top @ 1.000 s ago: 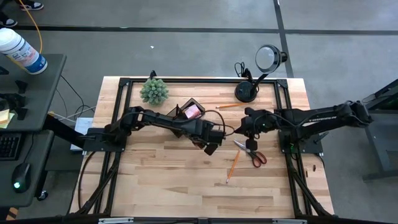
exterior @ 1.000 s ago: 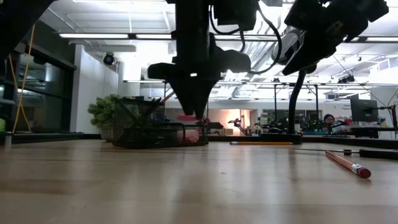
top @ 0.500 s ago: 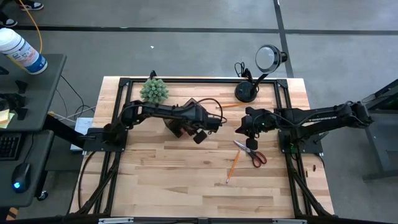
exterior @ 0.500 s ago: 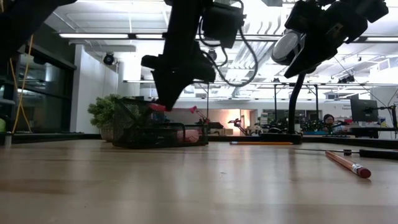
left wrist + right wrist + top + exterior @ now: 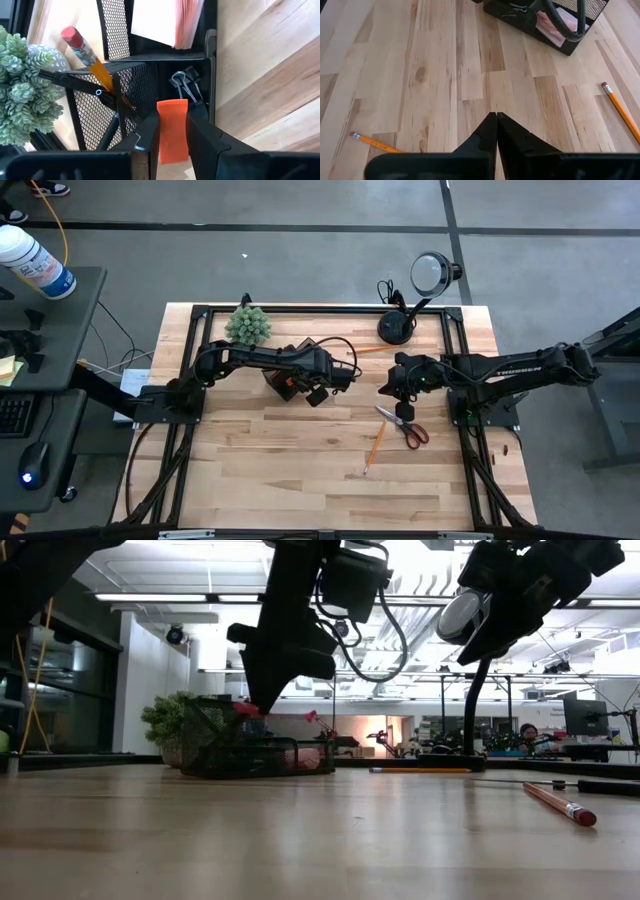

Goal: Pick and place office supplies into organizer
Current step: Put the orange eraser into the black desk organizer

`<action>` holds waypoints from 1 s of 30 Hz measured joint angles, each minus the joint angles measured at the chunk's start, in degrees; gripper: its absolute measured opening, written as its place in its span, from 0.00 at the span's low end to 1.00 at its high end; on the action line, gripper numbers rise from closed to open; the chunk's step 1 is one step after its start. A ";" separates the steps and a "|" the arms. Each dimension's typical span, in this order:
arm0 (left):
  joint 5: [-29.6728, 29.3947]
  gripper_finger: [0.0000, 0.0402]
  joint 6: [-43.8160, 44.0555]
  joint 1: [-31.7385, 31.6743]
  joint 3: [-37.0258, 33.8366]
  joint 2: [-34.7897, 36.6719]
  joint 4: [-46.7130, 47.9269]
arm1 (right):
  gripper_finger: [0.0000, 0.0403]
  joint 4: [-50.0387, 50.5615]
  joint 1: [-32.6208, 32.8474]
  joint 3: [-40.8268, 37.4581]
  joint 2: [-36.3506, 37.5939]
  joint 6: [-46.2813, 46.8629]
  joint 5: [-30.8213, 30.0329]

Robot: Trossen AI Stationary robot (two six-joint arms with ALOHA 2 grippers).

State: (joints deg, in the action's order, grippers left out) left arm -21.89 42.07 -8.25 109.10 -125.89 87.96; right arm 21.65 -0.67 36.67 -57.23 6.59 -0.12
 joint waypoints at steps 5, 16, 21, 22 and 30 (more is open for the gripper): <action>-0.23 0.18 1.45 -0.04 -0.02 0.00 0.14 | 0.01 -0.02 0.00 0.00 0.00 0.00 0.00; -0.75 0.18 1.64 -0.26 -0.11 -0.55 0.70 | 0.01 -0.04 0.02 0.00 0.00 0.00 -0.02; -1.19 0.18 1.73 -1.05 -0.11 -0.55 1.34 | 0.00 -0.04 0.02 -0.02 0.00 0.02 -0.04; -1.27 0.18 1.73 -1.19 -0.10 -0.55 1.37 | 0.00 -0.04 0.02 -0.02 0.00 0.02 -0.05; -2.77 0.18 1.66 -1.07 -0.73 -0.49 1.85 | 0.01 -0.04 0.02 -0.09 0.00 0.02 -0.06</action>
State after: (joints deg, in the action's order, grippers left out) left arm -24.66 43.73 -9.32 108.37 -126.38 89.81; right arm 21.61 -0.64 36.58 -57.23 6.61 -0.18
